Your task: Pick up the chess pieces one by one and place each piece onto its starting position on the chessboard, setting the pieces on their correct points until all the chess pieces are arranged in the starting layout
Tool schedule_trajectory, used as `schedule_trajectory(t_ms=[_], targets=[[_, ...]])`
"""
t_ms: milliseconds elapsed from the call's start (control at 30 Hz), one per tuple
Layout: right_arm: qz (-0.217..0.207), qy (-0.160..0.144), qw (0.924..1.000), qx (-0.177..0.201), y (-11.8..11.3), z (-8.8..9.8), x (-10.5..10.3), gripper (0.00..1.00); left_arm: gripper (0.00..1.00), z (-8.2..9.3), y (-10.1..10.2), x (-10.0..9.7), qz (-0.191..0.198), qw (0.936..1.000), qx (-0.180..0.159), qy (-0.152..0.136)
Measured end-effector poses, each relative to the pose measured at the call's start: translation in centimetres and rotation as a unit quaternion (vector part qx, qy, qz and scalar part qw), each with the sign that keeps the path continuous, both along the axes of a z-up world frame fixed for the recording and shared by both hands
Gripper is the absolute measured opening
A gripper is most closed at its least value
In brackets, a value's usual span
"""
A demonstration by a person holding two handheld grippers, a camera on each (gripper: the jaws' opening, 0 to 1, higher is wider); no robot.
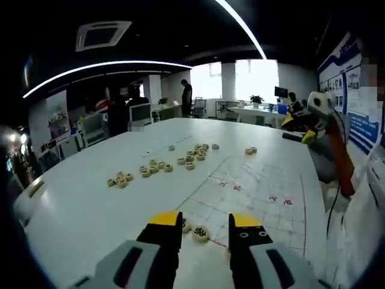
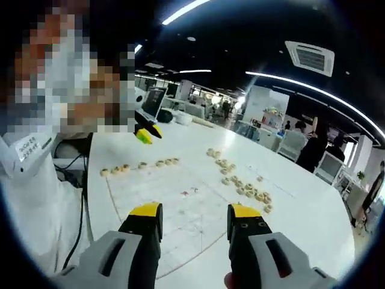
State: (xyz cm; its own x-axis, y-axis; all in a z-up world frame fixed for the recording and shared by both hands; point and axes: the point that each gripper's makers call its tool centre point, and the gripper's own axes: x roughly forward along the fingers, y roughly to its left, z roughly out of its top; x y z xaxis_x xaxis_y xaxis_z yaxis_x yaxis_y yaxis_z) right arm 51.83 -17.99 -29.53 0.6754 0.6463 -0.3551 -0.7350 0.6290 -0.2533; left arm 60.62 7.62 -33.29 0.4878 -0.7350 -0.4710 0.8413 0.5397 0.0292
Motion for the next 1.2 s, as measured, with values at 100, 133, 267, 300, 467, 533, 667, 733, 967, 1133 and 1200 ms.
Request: schedule_trajectory(t_ms=[100, 133, 267, 300, 467, 533, 667, 733, 967, 1133, 1200], targets=[[-0.004, 0.005, 1.0, -0.005, 0.3, -0.3, 0.5, 0.44, 0.34, -0.4, -0.9, 1.4, -0.013, 0.9996, 0.024, 0.004], [-0.007, 0.006, 0.9999, -0.005, 0.3, -0.3, 0.6, 0.44, 0.35, -0.5, -1.4, 2.0, -0.016, 0.9995, 0.027, 0.005], [-0.018, 0.007, 0.9997, -0.013, -0.1, -0.4, 0.9, 0.44, 0.35, -0.4, -3.9, 4.3, -0.031, 0.9991, 0.028, 0.005], [-0.022, 0.006, 0.9996, -0.014, -0.2, -0.3, 1.0, 0.44, 0.35, -0.4, -4.7, 4.9, -0.037, 0.9988, 0.03, 0.002], [-0.027, 0.006, 0.9995, -0.017, -0.5, -0.4, 1.2, 0.44, 0.35, -1.0, -8.0, 8.4, -0.052, 0.9981, 0.026, 0.019], [-0.031, 0.007, 0.9993, -0.02, -0.7, -0.5, 1.3, 0.44, 0.35, -1.4, -9.1, 10.0, -0.051, 0.9981, 0.027, 0.022], [-0.039, 0.01, 0.9991, -0.017, -1.3, -0.5, 1.6, 0.44, 0.35, -2.4, -10.9, 13.0, -0.047, 0.998, 0.03, 0.03], [-0.041, 0.009, 0.999, -0.017, -1.5, -0.5, 1.7, 0.44, 0.35, -2.8, -11.7, 14.1, -0.043, 0.9981, 0.031, 0.03], [-0.045, 0.009, 0.9988, -0.015, -1.8, -0.6, 1.8, 0.43, 0.35, -4.4, -15.3, 15.4, -0.063, 0.9969, 0.037, 0.031], [-0.046, 0.008, 0.9988, -0.016, -1.8, -0.6, 1.8, 0.43, 0.34, -6.1, -17.3, 15.9, -0.07, 0.996, 0.04, 0.038], [-0.048, 0.007, 0.9987, -0.015, -2.0, -0.5, 1.7, 0.43, 0.29, -6.8, -17.7, 15.9, -0.069, 0.9959, 0.042, 0.042]])
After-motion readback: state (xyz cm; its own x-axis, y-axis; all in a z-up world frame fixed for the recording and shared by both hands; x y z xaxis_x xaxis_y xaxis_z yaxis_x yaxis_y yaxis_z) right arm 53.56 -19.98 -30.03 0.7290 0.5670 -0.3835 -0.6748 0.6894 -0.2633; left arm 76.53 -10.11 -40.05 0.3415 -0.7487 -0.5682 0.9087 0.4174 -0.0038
